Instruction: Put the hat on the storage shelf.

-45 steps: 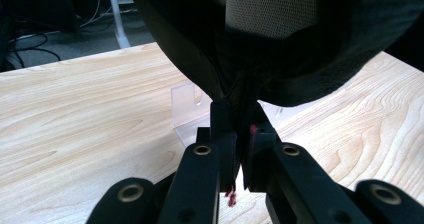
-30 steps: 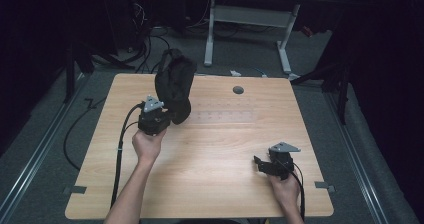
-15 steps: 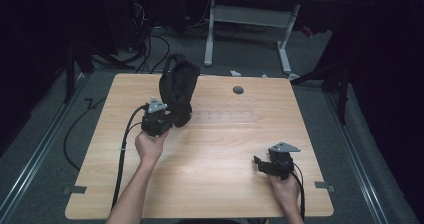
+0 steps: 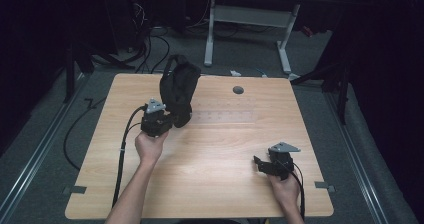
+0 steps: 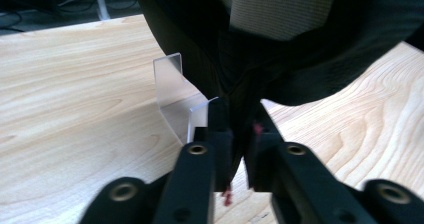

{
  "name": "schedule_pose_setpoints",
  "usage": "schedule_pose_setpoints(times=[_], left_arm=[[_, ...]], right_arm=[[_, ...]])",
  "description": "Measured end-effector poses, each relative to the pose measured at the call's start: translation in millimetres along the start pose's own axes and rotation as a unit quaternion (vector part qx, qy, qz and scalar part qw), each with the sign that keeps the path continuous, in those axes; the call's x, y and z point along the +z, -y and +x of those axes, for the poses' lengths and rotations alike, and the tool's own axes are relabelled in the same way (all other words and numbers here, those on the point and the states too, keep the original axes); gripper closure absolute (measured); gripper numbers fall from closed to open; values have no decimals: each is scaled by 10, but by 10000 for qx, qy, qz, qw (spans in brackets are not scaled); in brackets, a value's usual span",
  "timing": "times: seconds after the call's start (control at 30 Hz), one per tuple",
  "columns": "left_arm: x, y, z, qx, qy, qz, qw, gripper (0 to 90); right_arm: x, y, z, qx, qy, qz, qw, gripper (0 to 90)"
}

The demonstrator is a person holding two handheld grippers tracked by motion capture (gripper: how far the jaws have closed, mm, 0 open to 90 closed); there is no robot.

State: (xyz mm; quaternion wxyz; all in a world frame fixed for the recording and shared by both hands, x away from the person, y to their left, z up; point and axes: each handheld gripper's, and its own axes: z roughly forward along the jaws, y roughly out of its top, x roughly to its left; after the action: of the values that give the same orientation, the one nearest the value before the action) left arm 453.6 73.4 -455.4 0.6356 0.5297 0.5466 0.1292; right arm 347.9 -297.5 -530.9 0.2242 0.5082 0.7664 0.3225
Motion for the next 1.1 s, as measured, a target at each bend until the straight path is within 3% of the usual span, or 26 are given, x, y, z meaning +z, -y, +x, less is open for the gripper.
schedule_pose_setpoints(times=[0.43, 0.83, 1.1], left_arm=[[-82, 21, 17, -35, -170, 30, 9998, 451], [-322, -5, 27, -123, -123, 17, 9998, 431], [-456, 27, 68, -208, -376, 43, 9991, 420]], right_arm=[[0, 0, 0, 0, -2, 1, 10000, 313], [4, -4, 6, -19, -12, 1, 10000, 311], [6, -6, 12, -21, -27, 6, 10000, 311]])
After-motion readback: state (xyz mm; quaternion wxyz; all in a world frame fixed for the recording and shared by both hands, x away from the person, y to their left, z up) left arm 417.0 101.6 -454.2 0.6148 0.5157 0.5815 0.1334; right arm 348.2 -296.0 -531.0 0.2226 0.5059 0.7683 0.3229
